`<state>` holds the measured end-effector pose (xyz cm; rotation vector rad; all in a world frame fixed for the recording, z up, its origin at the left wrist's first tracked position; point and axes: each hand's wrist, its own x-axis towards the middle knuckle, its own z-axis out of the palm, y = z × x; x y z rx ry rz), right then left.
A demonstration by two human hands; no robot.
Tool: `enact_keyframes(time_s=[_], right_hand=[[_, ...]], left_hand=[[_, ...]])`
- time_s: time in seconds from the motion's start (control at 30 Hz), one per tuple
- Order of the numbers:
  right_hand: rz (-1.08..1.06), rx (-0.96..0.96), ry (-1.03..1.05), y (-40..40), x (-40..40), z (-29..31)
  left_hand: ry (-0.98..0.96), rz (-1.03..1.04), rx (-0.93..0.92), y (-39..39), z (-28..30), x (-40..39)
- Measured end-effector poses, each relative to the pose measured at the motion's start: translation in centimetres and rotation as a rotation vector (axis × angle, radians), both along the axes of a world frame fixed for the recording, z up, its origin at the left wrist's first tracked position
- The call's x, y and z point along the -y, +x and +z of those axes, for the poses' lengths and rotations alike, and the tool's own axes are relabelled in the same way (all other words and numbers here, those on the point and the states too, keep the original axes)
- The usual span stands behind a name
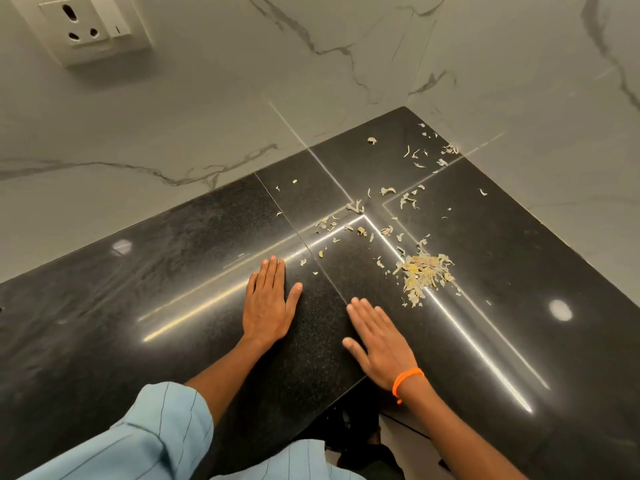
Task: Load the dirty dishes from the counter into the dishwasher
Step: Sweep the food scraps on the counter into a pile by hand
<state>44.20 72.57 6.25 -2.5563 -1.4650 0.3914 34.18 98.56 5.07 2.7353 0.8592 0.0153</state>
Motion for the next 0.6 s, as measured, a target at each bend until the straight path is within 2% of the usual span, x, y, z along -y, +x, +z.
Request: enact_keyframes(time_s=[0.07,0.13,0.2,0.27,0.37,0.6], right_hand=[[-0.147,-0.019,0.046,1.3,-0.6,0.4],[-0.279,0.018,0.055,2.6,-0.7,0.9],[-0.339,0.035,0.038,3.2,-0.4,1.1],[-0.344,0.034,-0.012,3.1,0.0,1.0],[-0.386,0.07,-0.084,2.9,0.1,0.2],[-0.421,0.067,-0.062,3.6,-0.1,0.1]], left_hand=[[-0.002,0.047,0.005,0.2,-0.1,-0.1],[-0.021,0.182,0.022,1.0,0.0,-0.4],[-0.043,0.303,0.03,2.6,0.1,-0.5],[-0.063,0.326,0.022,4.5,0.3,-0.1],[-0.076,0.221,0.015,8.0,0.3,1.4],[-0.103,-0.113,-0.01,14.3,0.8,6.2]])
